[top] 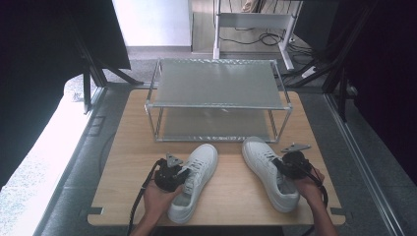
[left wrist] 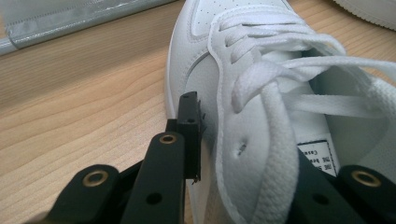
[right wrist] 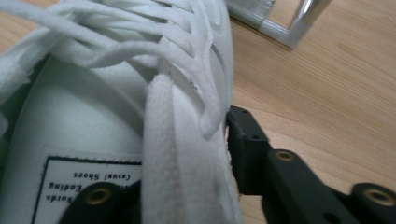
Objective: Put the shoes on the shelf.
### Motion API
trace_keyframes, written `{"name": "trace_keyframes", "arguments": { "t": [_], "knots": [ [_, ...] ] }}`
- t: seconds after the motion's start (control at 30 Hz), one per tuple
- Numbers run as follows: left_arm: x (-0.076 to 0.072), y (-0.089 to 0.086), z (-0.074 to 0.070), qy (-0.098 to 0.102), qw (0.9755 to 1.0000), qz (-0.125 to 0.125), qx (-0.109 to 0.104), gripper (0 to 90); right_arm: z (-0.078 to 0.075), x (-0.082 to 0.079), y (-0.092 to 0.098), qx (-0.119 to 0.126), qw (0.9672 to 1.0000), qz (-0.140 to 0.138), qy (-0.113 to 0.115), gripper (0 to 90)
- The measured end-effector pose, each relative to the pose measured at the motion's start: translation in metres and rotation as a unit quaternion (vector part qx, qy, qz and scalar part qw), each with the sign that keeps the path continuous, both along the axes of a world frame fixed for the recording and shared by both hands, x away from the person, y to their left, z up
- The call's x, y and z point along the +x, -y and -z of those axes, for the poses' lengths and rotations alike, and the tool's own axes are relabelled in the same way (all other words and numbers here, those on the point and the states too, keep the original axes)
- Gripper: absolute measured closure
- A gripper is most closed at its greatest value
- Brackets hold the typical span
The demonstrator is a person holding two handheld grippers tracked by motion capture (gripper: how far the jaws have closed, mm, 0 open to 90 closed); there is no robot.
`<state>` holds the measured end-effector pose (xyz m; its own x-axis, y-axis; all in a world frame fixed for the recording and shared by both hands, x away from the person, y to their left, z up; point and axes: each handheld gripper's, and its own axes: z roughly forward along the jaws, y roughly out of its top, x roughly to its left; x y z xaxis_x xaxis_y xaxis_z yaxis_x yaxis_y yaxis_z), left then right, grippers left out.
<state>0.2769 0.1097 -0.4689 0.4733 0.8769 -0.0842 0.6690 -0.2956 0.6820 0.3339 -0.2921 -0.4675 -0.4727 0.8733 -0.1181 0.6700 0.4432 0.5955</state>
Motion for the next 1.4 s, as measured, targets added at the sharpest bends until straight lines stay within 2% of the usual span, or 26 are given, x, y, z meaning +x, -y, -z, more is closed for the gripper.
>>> {"name": "trace_keyframes", "arguments": {
  "t": [0.07,0.2,0.33,0.37,0.5,0.63,0.73,0.77,0.8,0.83,0.87,0.9,0.97,1.03,1.17,1.2,1.27,1.4],
  "knots": [
    [0.0,0.0,0.0,0.001,1.0,-0.001,-0.001,79.0,0.0,0.0,0.001,0.004,0.9999,0.009,0.002,84.9],
    [0.0,-0.002,0.001,0.005,1.0,-0.003,-0.008,80.5,0.0,-0.001,0.002,0.012,0.9998,0.015,0.002,86.6],
    [0.0,-0.007,0.002,0.006,0.9996,-0.004,-0.026,81.9,0.0,-0.001,0.006,0.03,0.9994,0.017,0.004,86.9],
    [0.001,-0.008,0.002,0.006,0.9995,-0.003,-0.029,82.4,0.0,-0.002,0.008,0.041,0.999,0.018,0.008,87.3],
    [0.003,-0.014,0.002,0.005,0.9985,-0.002,-0.055,82.9,-0.001,-0.004,0.012,0.053,0.9982,0.021,0.016,87.3],
    [0.005,-0.022,0.0,0.002,0.9958,0.004,-0.091,83.0,-0.004,-0.009,0.018,0.065,0.9971,0.026,0.03,87.2],
    [0.005,-0.027,-0.003,0.003,0.9933,0.009,-0.115,82.9,-0.007,-0.013,0.025,0.093,0.9945,0.029,0.039,87.2],
    [0.005,-0.029,-0.004,0.004,0.9921,0.012,-0.125,82.9,-0.009,-0.015,0.028,0.113,0.9923,0.028,0.042,87.1],
    [0.005,-0.031,-0.005,0.006,0.9907,0.013,-0.135,82.9,-0.009,-0.015,0.028,0.113,0.9923,0.028,0.042,87.1],
    [0.004,-0.033,-0.007,0.009,0.989,0.017,-0.147,82.9,-0.011,-0.017,0.032,0.137,0.9891,0.026,0.046,86.9],
    [0.004,-0.034,-0.008,0.01,0.9879,0.018,-0.154,82.9,-0.011,-0.017,0.032,0.137,0.9891,0.026,0.046,86.9],
    [0.004,-0.037,-0.009,0.012,0.9861,0.02,-0.165,82.9,-0.013,-0.019,0.035,0.158,0.986,0.024,0.048,86.9],
    [0.004,-0.039,-0.011,0.015,0.9835,0.024,-0.179,82.9,-0.014,-0.02,0.035,0.163,0.9852,0.022,0.048,86.8],
    [0.003,-0.042,-0.013,0.019,0.9809,0.028,-0.192,82.9,-0.016,-0.021,0.036,0.178,0.9824,0.019,0.053,86.4],
    [0.001,-0.046,-0.02,0.032,0.9772,0.031,-0.208,82.9,-0.02,-0.024,0.036,0.193,0.9793,0.011,0.061,86.2],
    [0.0,-0.047,-0.021,0.033,0.9763,0.033,-0.211,82.9,-0.021,-0.025,0.036,0.202,0.977,0.011,0.067,86.4],
    [0.0,-0.049,-0.022,0.036,0.9739,0.034,-0.221,82.9,-0.021,-0.025,0.036,0.207,0.9759,0.011,0.067,86.5],
    [0.0,-0.054,-0.025,0.038,0.9676,0.036,-0.247,83.0,-0.023,-0.026,0.04,0.241,0.968,0.007,0.072,86.8]
  ]
}}
